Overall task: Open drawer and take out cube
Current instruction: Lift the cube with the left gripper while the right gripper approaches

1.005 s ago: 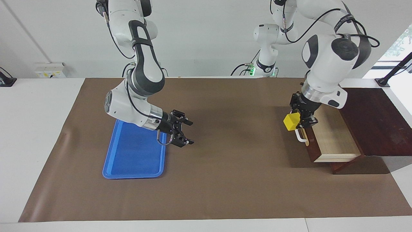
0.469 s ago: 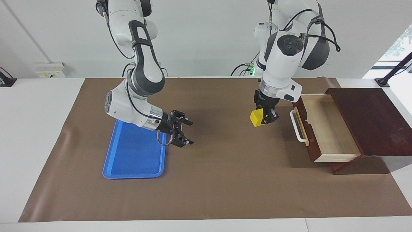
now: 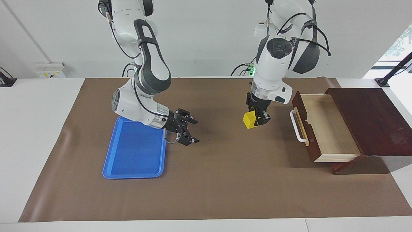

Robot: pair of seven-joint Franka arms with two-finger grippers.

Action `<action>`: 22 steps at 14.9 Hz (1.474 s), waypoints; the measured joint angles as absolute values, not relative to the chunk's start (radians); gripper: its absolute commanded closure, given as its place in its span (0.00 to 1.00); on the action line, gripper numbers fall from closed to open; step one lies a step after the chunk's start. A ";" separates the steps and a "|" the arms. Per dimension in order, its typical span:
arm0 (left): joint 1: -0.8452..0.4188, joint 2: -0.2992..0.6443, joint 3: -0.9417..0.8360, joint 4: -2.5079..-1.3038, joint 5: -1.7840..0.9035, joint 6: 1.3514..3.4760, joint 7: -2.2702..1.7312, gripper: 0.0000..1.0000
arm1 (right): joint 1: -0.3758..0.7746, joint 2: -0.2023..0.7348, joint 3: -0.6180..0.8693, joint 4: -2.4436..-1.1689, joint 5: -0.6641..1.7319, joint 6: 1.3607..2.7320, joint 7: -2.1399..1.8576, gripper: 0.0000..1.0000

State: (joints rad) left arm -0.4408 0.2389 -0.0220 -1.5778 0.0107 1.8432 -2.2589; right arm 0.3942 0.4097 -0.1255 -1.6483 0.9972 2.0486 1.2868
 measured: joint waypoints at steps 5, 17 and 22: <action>-0.443 0.239 -0.021 -1.578 0.010 1.853 -2.270 1.00 | 0.437 0.436 -0.126 -1.593 0.988 2.062 1.304 0.04; -0.453 0.239 -0.019 -1.578 0.010 1.879 -2.282 1.00 | 0.512 0.576 -0.125 -1.340 0.790 2.010 1.386 0.08; -0.455 0.239 -0.020 -1.578 0.010 1.885 -2.283 1.00 | 0.531 0.614 -0.125 -1.242 0.782 1.982 1.393 0.11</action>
State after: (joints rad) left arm -0.4551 0.2390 -0.0202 -1.5784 0.0103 1.8848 -2.2827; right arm 0.5314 0.6139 -0.1255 -1.2417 0.7817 1.9817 1.3929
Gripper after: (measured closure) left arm 0.449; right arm 0.088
